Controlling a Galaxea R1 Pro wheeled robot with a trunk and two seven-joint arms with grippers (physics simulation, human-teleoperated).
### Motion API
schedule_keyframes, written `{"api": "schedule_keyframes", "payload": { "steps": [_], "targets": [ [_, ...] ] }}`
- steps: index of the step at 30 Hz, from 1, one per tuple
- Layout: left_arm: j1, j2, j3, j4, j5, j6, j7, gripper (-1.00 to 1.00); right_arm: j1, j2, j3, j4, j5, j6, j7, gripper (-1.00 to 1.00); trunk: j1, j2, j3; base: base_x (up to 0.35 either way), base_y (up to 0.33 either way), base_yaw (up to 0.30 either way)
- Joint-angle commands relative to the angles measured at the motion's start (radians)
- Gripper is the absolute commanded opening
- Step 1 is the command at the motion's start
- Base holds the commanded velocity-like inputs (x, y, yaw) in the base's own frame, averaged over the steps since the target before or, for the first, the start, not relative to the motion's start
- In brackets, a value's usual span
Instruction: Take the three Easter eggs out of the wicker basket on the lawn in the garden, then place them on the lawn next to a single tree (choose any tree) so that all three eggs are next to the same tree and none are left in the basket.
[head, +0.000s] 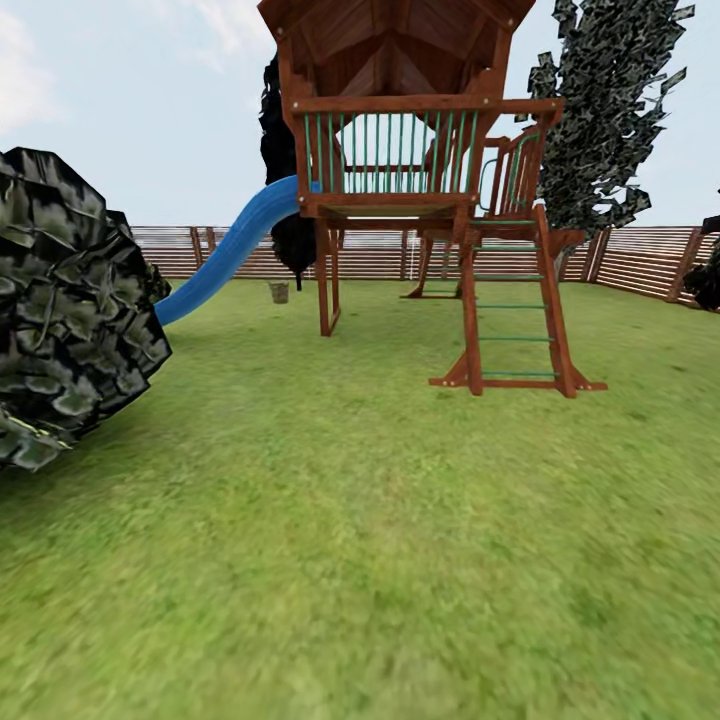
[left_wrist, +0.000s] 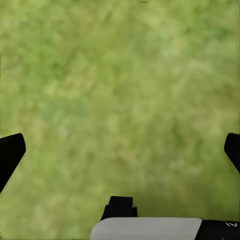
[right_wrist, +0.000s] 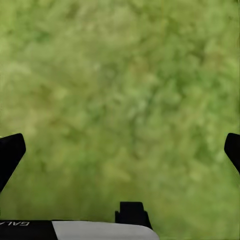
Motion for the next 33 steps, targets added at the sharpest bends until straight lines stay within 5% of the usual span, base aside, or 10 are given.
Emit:
{"api": "schedule_keyframes", "payload": {
  "steps": [1, 33],
  "targets": [
    [0.000, 0.000, -0.002, -0.001, -0.001, -0.001, 0.005, 1.00, 0.000, 0.000, 0.001, 0.000, 0.001, -0.003, -0.001, 1.00, 0.001, 0.000, -0.001, 0.335, 0.086, 0.000],
    [0.000, 0.001, -0.002, -0.001, -0.001, -0.001, 0.005, 1.00, 0.000, -0.002, -0.001, 0.006, 0.002, -0.003, -0.001, 1.00, 0.001, 0.000, -0.001, 0.335, 0.039, 0.000]
  ]
}}
